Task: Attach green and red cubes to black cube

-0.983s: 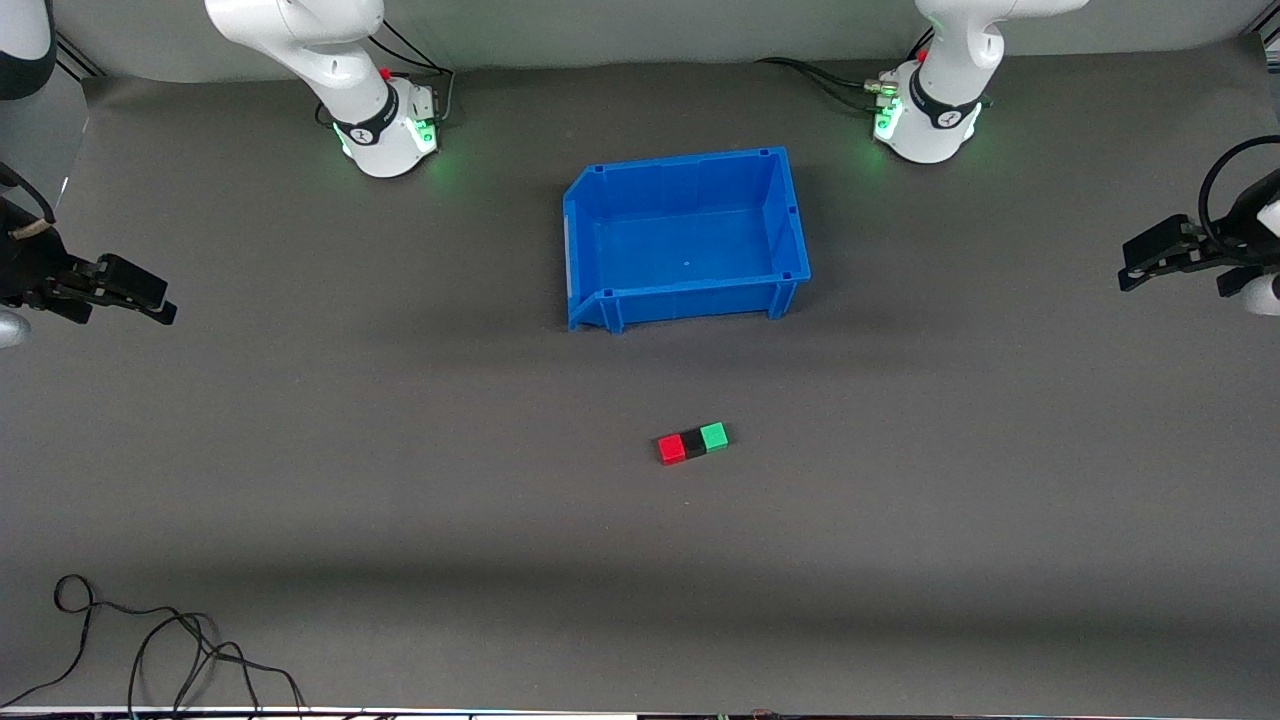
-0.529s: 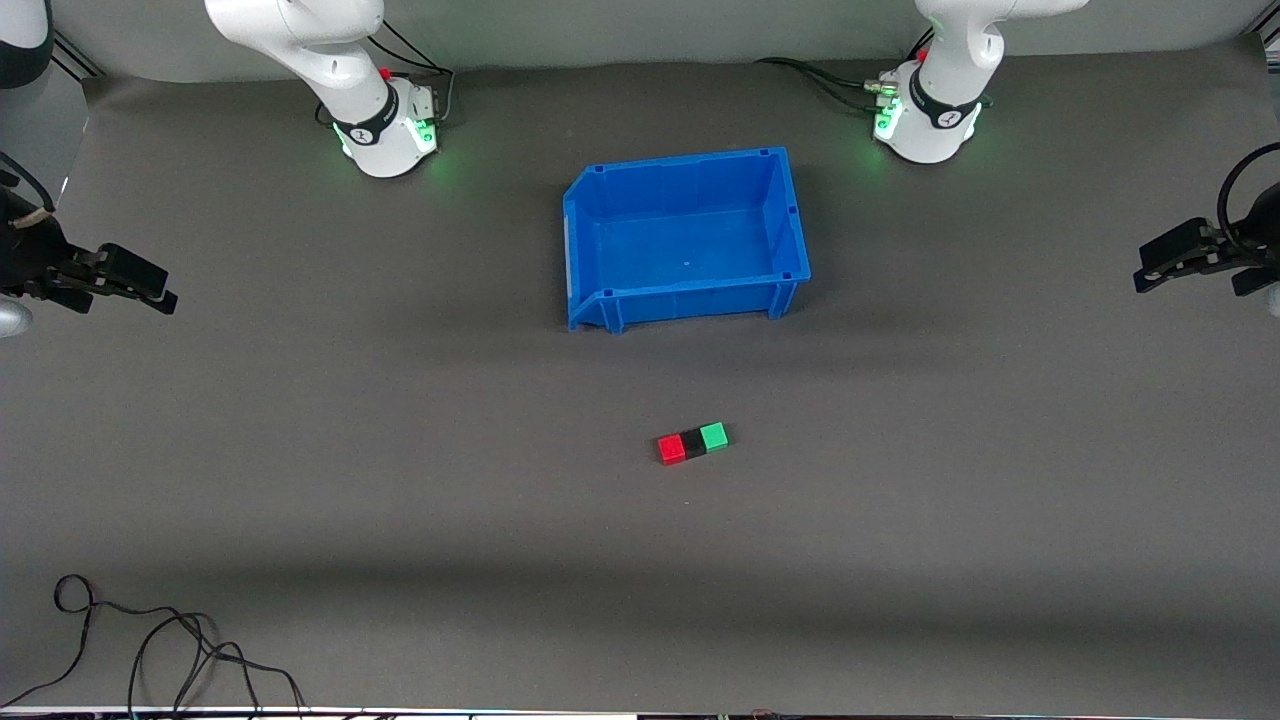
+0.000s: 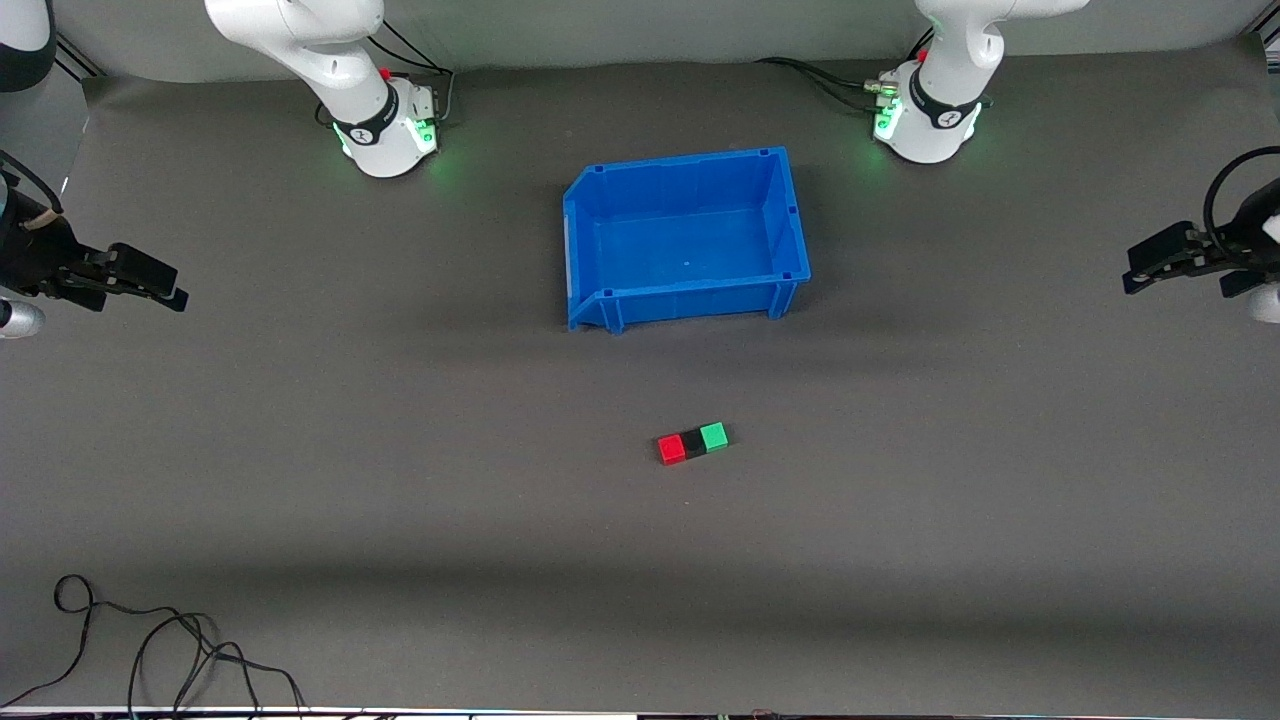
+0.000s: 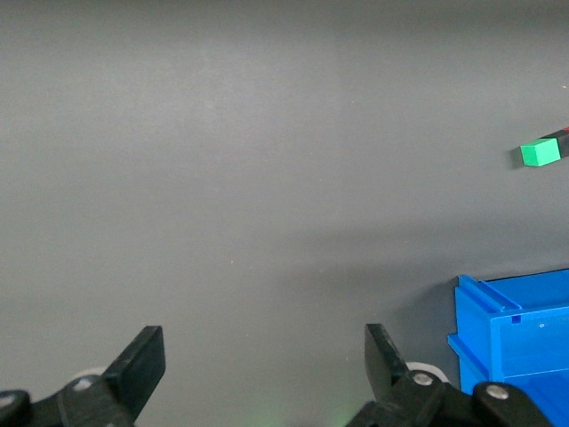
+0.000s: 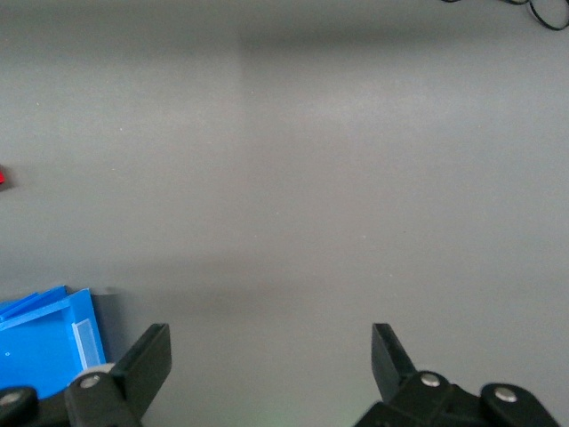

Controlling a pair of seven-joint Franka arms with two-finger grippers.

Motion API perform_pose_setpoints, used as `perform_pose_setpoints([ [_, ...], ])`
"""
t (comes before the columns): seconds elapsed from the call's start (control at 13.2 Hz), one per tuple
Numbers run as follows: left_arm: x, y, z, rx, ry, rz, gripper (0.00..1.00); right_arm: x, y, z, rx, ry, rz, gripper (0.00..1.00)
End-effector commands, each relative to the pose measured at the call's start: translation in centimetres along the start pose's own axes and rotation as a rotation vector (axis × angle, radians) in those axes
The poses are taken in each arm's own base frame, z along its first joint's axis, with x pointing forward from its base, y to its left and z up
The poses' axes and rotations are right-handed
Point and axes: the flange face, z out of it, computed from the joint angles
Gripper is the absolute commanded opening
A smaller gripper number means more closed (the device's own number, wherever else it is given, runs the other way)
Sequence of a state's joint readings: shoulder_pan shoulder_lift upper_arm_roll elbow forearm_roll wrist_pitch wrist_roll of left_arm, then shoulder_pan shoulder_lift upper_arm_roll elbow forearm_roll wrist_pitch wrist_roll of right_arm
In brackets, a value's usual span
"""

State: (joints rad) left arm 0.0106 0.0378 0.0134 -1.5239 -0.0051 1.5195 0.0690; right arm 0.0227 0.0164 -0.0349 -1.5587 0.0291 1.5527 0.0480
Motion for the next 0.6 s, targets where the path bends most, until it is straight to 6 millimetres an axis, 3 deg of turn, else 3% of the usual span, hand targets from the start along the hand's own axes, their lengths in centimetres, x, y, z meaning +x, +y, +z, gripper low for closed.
perform_pose_setpoints([
  [0.0, -0.3, -0.5, -0.2, 0.014, -0.002, -0.009, 1.00, -0.5, -0.2, -0.3, 0.021, 0.001, -0.003, 1.00],
  [0.53, 0.1, 0.9, 0.2, 0.013, -0.011, 0.020, 1.00, -0.5, -0.1, -0.2, 0.020, -0.001, -0.001, 1.00],
])
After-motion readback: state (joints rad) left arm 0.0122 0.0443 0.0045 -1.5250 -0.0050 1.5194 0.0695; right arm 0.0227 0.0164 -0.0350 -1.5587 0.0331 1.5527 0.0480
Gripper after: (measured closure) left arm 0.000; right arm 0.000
